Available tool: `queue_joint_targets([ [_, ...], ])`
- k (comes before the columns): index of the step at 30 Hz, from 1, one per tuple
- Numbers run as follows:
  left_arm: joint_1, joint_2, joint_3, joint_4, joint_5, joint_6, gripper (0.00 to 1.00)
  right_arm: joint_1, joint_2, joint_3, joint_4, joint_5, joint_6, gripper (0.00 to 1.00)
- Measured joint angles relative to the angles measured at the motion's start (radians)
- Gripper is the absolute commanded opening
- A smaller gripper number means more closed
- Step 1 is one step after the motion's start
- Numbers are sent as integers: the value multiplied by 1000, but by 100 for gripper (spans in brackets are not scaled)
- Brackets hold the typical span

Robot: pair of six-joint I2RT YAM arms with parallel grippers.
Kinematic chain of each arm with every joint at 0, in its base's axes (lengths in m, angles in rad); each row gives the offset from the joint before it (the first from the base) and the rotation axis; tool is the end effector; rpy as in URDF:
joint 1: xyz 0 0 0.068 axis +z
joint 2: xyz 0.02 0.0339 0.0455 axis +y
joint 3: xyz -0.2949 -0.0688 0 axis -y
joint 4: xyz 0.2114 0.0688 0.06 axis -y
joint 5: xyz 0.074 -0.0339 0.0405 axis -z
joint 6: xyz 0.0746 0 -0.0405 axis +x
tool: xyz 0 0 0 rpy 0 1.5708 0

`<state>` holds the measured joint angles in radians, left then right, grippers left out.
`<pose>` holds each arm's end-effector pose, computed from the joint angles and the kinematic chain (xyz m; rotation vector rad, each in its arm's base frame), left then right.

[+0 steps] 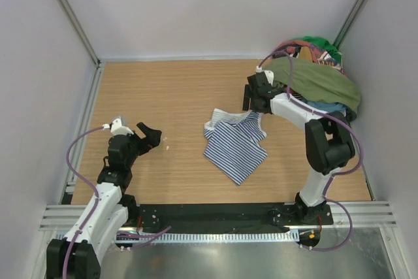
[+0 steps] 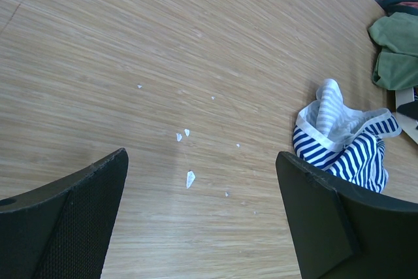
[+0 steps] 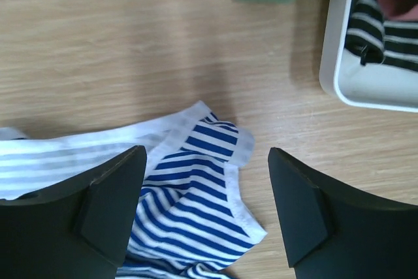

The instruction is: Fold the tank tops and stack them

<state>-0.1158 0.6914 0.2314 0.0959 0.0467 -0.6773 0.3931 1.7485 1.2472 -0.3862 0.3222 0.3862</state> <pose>0.1463 -0.0205 0.2086 -0.5173 1.9087 -0.5688 0.3580 0.1229 0.2425 0.1301 2.3941 -0.0365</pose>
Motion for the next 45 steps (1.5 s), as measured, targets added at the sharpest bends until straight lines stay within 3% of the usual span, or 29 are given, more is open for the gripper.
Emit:
queue_joint_targets([
  [5, 0, 0, 0, 0, 0, 0, 95, -3, 114, 1, -26, 34, 2, 65],
  [6, 0, 0, 0, 0, 0, 0, 95, -4, 131, 3, -34, 37, 3, 37],
  [7, 0, 0, 0, 0, 0, 0, 95, -5, 145, 5, -38, 35, -3, 21],
  [9, 0, 0, 0, 0, 0, 0, 95, -4, 157, 7, -42, 21, 0, 1],
  [13, 0, 0, 0, 0, 0, 0, 95, 10, 122, -4, -8, -67, -13, 1],
  [17, 0, 0, 0, 0, 0, 0, 94, 107, 14, -5, 10, -162, -48, 1],
  [25, 0, -1, 0, 0, 0, 0, 94, 516, -236, 333, -31, -261, -167, 1],
  [31, 0, -45, 0, -6, -3, 0, 94, 438, -520, 356, 2, -107, -156, 3],
  [33, 0, -72, 0, -7, -10, 0, 94, 386, -586, 288, 13, -48, -140, 11],
  [34, 0, -84, 0, -8, -13, 0, 94, 373, -602, 250, 19, -29, -134, 21],
  [35, 0, -96, 0, -9, -15, 0, 94, 365, -614, 191, 36, -9, -124, 47],
  [36, 0, -105, 0, -9, -17, 0, 94, 363, -616, 127, 39, 4, -109, 58],
  [38, 0, -113, 0, -10, -19, 0, 94, 364, -599, -16, 43, 18, -96, 67],
  [42, 0, -106, 0, -11, -19, 0, 94, 364, -496, -257, -14, 40, -50, 70],
  [45, 0, -88, 0, -11, -18, 0, 94, 364, -488, -344, -48, 42, -22, 70],
])
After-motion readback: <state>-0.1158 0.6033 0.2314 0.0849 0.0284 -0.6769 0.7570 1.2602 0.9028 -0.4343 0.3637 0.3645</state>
